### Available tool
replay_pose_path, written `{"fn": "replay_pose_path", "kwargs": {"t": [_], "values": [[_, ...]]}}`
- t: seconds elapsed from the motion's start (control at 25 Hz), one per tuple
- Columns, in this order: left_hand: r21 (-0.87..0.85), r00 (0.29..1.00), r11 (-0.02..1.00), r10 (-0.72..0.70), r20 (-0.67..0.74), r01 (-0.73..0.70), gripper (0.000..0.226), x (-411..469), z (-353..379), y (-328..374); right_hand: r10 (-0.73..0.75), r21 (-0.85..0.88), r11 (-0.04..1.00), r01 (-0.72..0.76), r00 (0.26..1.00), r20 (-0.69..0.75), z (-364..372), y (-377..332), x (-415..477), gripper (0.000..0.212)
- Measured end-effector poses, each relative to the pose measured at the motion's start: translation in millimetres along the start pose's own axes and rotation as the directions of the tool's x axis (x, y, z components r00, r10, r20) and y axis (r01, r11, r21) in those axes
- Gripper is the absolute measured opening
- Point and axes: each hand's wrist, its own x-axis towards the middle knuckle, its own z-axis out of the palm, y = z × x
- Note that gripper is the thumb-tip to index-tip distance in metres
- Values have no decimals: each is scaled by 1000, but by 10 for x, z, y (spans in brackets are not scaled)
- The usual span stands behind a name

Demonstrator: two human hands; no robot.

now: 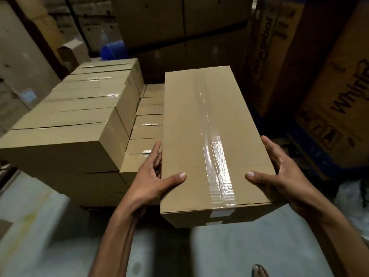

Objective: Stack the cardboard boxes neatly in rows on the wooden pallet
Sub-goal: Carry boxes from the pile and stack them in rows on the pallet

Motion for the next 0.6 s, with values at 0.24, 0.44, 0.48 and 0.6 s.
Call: {"fn": "replay_pose_path", "kwargs": {"t": [0.24, 0.44, 0.48, 0.6], "values": [[-107, 950, 994, -57, -307, 25, 124, 443, 695, 45, -44, -24, 998, 55, 944, 328, -656, -127, 1351, 102], [-150, 869, 987, -124, -479, 58, 107, 840, 859, 67, -19, -52, 997, 58, 825, 565, -642, -219, 2429, 89], [-152, 855, 986, -140, -500, 72, 102, 952, 839, 55, -13, -72, 995, 71, 795, 607, -569, -222, 2657, 91], [-201, 815, 975, -191, -546, 94, 94, 1238, 672, 1, 19, -126, 988, 88, 742, 670, -280, -228, 3247, 111]]}}
